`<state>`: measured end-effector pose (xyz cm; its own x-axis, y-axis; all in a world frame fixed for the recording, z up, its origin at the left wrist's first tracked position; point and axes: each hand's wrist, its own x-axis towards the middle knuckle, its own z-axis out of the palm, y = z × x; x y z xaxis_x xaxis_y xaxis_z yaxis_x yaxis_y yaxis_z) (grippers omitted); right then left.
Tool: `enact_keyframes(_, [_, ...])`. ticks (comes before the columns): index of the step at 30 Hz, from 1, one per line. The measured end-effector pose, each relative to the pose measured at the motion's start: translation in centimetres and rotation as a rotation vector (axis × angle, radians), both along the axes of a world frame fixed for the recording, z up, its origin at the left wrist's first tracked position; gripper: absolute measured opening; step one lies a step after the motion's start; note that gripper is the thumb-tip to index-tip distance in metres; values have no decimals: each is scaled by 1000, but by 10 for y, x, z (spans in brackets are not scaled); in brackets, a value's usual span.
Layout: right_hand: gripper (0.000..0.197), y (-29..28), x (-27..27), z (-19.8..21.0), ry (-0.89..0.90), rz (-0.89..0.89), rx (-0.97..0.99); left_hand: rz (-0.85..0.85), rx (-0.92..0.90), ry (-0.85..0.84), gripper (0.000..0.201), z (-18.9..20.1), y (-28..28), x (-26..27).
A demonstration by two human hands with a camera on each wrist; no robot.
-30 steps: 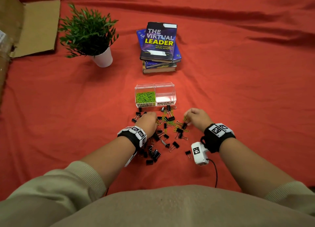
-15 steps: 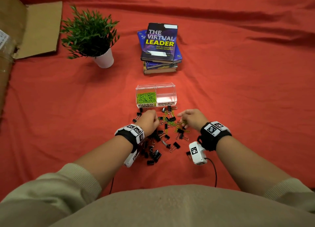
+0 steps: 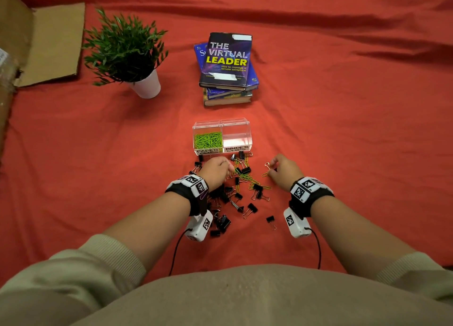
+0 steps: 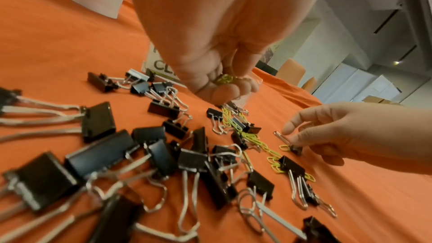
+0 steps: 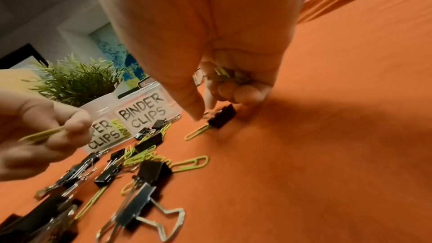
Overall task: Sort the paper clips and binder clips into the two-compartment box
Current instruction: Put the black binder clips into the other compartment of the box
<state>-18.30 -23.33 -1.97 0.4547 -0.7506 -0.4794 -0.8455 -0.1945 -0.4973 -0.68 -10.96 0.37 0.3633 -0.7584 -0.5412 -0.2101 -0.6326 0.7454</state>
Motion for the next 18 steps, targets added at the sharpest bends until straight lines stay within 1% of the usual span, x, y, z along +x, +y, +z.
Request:
enact_keyframes(1, [14,-1,-1,1,-13,-3,-11,10,8,13,33,-2,-1,-2])
enact_keyframes(3, [14,2,0,2,-13,48,-12,4,13,3,30,-5,-3,-6])
enact_keyframes(5, [15,8,3,2,7,124,-4,-22,13,-57,22,-8,-6,-12])
enact_keyframes(7, [18,15,7,1,65,198,-29,-51,23,-140,16,-12,-7,-16])
enact_keyframes(9, [21,16,10,0,131,226,-68,-130,35,-236,13,-14,-6,-18])
enact_keyframes(11, [22,14,10,-1,195,222,-79,-289,54,-366,9,-15,-3,-17])
enact_keyframes(13, [19,13,7,-3,228,233,-81,-435,90,-467,16,-15,-1,-16])
enact_keyframes(14, [19,12,7,-4,241,239,-75,-478,101,-496,19,-16,0,-16])
enact_keyframes(18, [29,13,7,-6,320,248,-26,-507,104,-540,20,-18,2,-17])
